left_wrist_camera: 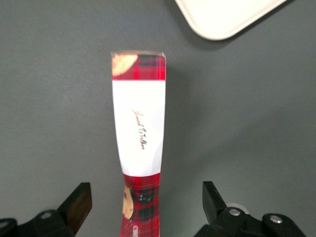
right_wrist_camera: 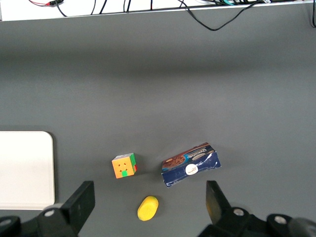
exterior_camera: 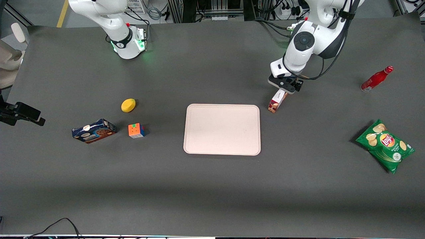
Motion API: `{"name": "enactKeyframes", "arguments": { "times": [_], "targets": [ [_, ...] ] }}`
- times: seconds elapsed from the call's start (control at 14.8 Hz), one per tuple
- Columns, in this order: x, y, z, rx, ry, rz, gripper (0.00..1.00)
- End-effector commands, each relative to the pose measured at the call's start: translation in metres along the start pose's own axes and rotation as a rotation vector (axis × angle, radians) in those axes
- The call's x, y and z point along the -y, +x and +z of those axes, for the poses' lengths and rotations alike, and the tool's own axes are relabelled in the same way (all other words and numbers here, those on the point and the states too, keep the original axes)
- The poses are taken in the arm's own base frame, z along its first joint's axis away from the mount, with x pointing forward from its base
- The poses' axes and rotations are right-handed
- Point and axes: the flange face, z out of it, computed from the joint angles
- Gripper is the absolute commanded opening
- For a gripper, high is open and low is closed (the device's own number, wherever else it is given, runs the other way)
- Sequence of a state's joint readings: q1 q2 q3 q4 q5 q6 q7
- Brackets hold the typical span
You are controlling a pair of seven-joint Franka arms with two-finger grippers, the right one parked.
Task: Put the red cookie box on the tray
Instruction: 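Close the left gripper on the cookie box and lift it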
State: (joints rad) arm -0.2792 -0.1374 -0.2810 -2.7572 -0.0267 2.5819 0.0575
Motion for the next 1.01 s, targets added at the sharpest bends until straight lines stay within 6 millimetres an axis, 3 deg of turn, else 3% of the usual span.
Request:
{"name": "enactKeyframes", "arguments": {
  "times": [0.0, 0.13, 0.2, 0.34, 0.47, 0.54, 0.74, 0.94],
  "targets": [
    [-0.004, -0.006, 0.025, -0.041, -0.018, -0.009, 1.00],
    [-0.005, -0.004, 0.034, -0.053, -0.026, -0.010, 1.00],
    [-0.005, -0.004, 0.036, -0.057, -0.028, -0.012, 0.88],
    [-0.006, -0.004, 0.037, -0.058, -0.029, -0.011, 0.42],
    [-0.004, -0.003, 0.035, -0.060, -0.028, -0.008, 0.07],
    [-0.002, -0.002, 0.034, -0.058, -0.027, -0.006, 0.00],
    [0.009, 0.003, 0.025, -0.059, -0.026, -0.034, 0.00],
    [0.031, 0.034, -0.018, -0.014, -0.031, -0.086, 0.00]
  ]
}}
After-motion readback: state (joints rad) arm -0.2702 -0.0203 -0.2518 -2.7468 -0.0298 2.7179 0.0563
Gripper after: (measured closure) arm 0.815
